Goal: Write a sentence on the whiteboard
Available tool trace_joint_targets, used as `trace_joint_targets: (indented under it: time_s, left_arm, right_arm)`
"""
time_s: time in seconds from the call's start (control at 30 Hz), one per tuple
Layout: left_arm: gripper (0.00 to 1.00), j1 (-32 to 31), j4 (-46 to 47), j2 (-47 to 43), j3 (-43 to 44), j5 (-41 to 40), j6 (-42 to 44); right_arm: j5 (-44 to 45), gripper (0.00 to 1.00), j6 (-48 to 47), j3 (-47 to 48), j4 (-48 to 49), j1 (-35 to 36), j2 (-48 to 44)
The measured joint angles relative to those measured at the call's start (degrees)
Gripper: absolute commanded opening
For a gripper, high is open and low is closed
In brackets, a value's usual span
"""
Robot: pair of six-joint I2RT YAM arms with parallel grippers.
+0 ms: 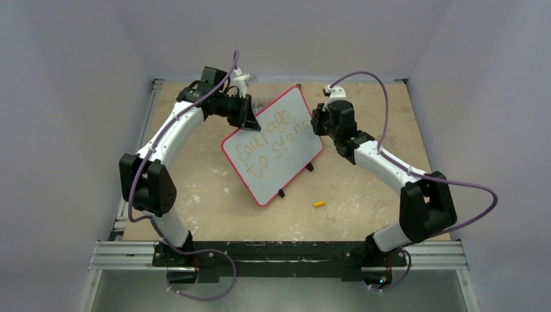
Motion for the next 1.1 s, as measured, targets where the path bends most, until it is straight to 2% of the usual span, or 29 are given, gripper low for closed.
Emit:
trace_joint_targets:
  time_s: [0.6, 0.9, 1.1]
  left_arm:
    - [0.00, -0.02, -0.11, 0.00, 0.00, 0.04, 0.55]
    - [0.00, -0.13, 0.07, -0.02, 0.02, 0.42, 1.79]
    - [0.00, -0.13, 0.07, -0.02, 0.00, 0.39, 1.79]
  right_arm:
    - [2.14, 0.00, -0.92, -1.57, -1.95, -0.02, -1.42]
    - [1.57, 0.00, -1.09, -1.57, -6.23, 0.13, -8.26]
    - [-1.88, 0.00, -1.31, -2.80, -6.19, 0.13, -13.92]
